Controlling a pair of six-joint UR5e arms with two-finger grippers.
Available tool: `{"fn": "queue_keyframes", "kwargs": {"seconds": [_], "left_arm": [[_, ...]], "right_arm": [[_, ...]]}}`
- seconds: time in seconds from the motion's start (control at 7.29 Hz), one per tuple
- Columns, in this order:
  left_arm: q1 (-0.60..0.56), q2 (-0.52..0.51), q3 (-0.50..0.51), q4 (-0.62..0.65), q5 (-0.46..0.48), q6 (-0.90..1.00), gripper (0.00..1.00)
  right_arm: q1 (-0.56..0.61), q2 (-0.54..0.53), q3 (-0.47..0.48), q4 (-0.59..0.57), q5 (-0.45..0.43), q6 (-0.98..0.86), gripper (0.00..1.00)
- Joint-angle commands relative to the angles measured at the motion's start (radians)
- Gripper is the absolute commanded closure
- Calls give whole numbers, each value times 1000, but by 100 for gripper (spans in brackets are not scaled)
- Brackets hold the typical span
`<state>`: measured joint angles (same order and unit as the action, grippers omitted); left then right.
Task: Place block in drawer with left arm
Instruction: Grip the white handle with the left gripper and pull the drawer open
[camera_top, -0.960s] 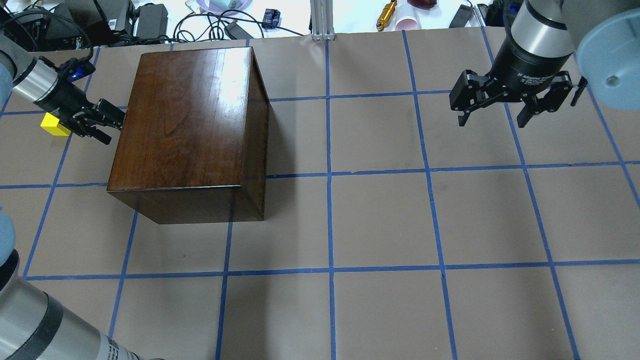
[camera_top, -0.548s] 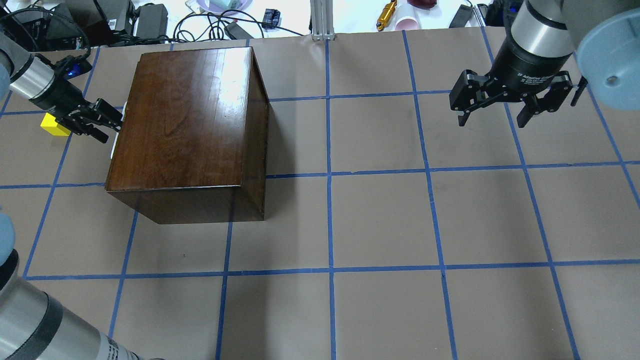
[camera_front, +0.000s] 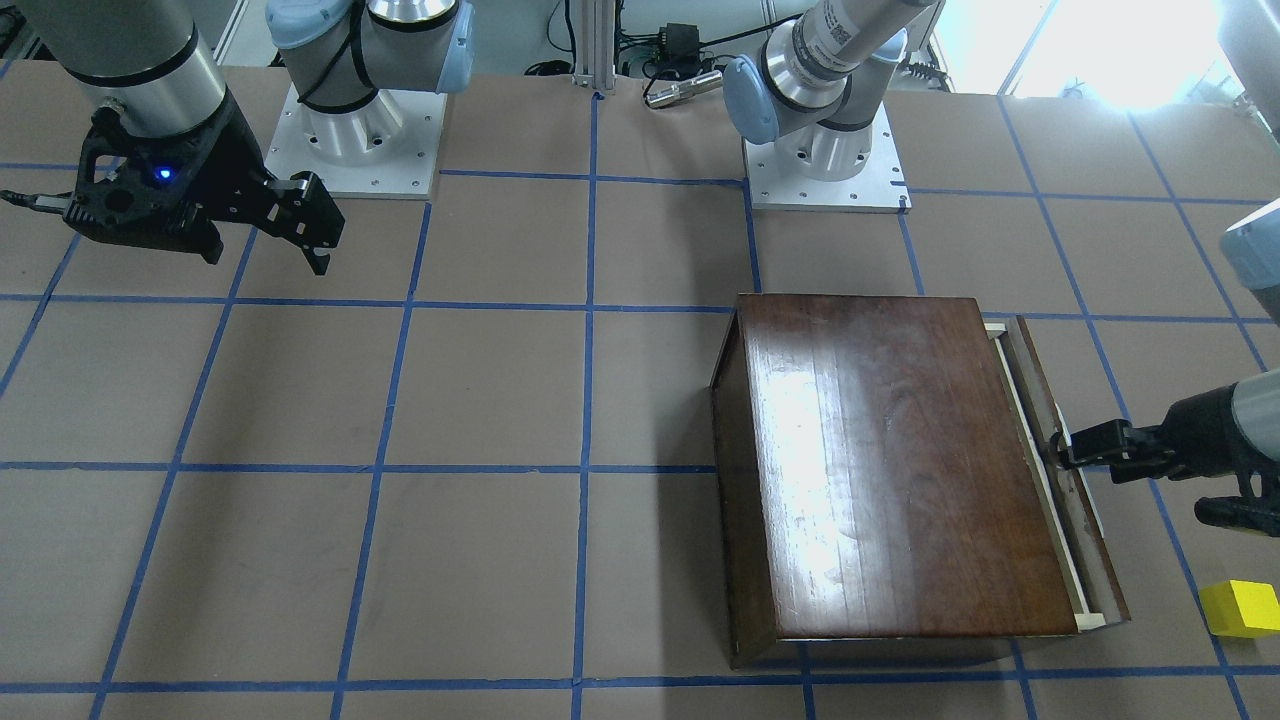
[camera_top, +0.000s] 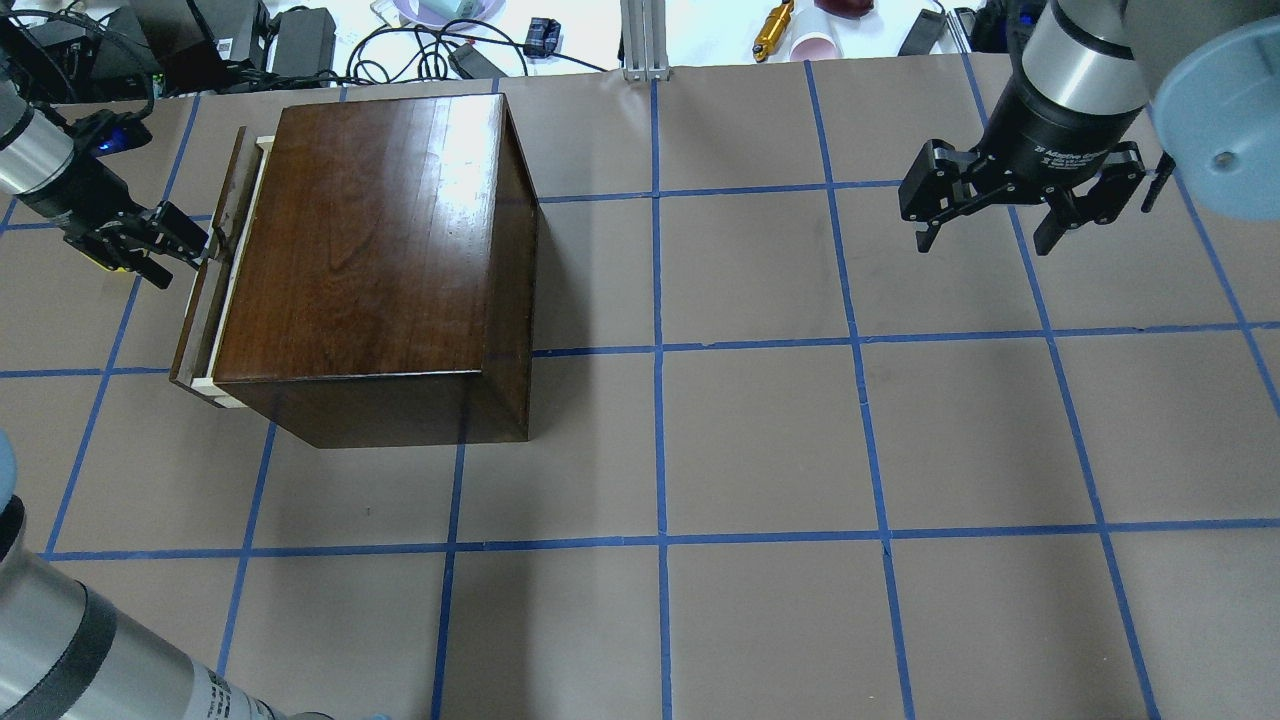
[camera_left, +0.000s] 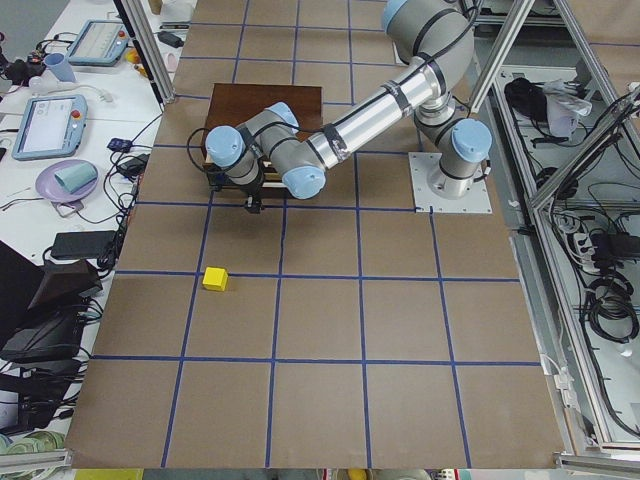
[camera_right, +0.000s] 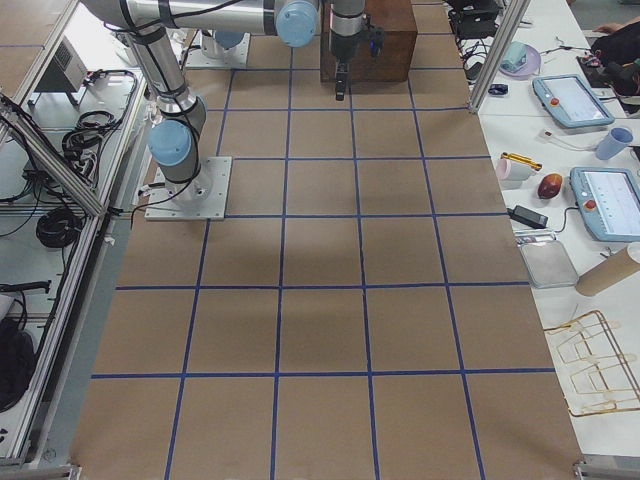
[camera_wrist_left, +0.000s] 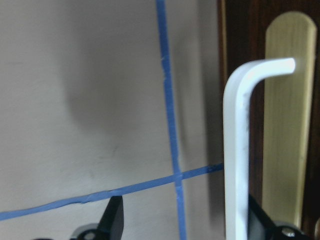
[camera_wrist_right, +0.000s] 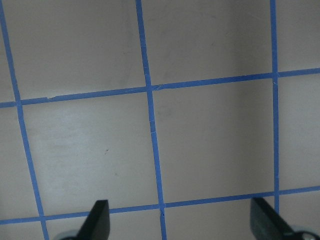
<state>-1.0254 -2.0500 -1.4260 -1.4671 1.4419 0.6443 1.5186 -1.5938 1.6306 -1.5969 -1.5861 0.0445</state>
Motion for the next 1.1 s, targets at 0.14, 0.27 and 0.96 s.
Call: {"fn": "queue_keyframes", "kwargs": {"seconds": [0.14, 0.27, 0.96], "left_arm": [[34, -1, 15, 14, 57, 26, 17], [47, -1, 15, 33, 66, 56, 17], [68, 8, 22, 39, 86, 66, 14]], "right_arm": [[0, 0, 0, 0, 0, 0, 0], [0, 0, 0, 0, 0, 0, 0], [0, 0, 0, 0, 0, 0, 0]]}}
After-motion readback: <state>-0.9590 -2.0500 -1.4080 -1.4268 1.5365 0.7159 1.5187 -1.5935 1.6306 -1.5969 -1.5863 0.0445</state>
